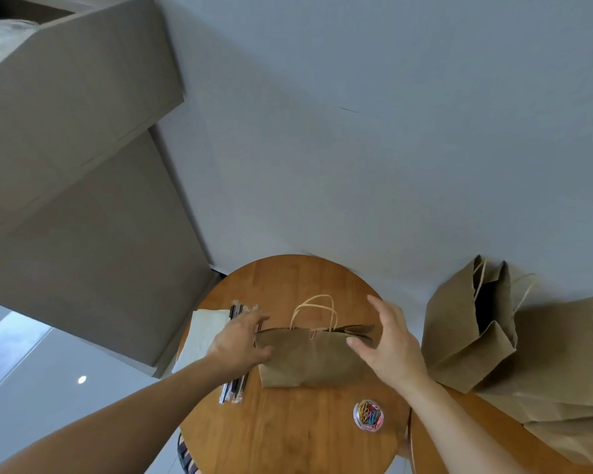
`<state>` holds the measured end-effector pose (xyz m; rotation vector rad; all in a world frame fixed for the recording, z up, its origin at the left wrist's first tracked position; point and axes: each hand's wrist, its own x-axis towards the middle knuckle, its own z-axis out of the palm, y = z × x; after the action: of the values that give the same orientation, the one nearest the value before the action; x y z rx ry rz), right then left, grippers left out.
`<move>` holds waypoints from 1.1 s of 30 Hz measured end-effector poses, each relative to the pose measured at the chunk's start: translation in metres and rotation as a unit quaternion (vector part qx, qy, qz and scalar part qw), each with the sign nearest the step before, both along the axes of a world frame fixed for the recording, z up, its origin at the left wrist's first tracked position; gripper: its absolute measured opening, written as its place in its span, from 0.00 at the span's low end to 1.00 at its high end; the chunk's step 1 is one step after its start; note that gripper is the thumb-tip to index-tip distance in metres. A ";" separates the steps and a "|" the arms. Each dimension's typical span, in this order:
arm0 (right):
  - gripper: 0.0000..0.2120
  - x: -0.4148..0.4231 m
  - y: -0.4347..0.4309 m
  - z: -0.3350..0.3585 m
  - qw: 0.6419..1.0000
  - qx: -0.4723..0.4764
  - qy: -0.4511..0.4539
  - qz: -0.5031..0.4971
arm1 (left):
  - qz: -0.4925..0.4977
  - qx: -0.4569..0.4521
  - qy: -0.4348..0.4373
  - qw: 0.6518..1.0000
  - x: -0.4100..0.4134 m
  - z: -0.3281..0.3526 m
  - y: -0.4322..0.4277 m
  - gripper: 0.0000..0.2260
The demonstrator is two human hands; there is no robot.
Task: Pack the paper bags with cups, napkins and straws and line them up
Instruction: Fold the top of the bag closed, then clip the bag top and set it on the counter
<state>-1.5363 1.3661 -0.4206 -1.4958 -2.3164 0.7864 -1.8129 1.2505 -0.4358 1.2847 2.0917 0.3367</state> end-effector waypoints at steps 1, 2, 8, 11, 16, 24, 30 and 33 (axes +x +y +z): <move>0.38 0.004 0.001 -0.007 0.998 -0.058 -0.014 0.010 | 0.023 -0.009 -0.016 1.000 -0.001 -0.004 -0.003 0.27; 0.38 0.006 0.001 -0.016 0.994 -0.111 -0.008 0.016 | 0.045 -0.012 -0.036 0.998 0.000 -0.007 -0.005 0.22; 0.06 0.005 -0.002 -0.045 0.968 -0.219 0.095 -0.079 | 0.105 -0.023 -0.062 0.992 0.008 -0.021 -0.013 0.14; 0.02 -0.001 -0.002 -0.034 0.976 -0.182 0.104 -0.065 | 0.122 -0.017 -0.051 0.991 0.004 -0.013 -0.014 0.16; 0.03 -0.019 -0.011 0.001 0.979 -0.113 0.156 -0.069 | 0.135 0.023 -0.088 0.987 -0.013 0.029 -0.021 0.12; 0.04 -0.086 -0.041 0.097 0.952 -0.023 0.287 -0.108 | 0.163 0.179 -0.182 0.953 -0.052 0.134 -0.069 0.07; 0.02 -0.160 -0.063 0.199 0.923 0.055 0.370 -0.086 | 0.174 0.324 -0.151 0.918 -0.108 0.233 -0.109 0.11; 0.04 -0.195 -0.073 0.251 0.910 0.088 0.401 -0.065 | 0.178 0.379 -0.121 0.900 -0.136 0.286 -0.125 0.11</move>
<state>-1.7310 1.2928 -0.1700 -0.9665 -1.5998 0.9043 -1.9491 1.1260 -0.1498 1.1490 2.0275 1.5111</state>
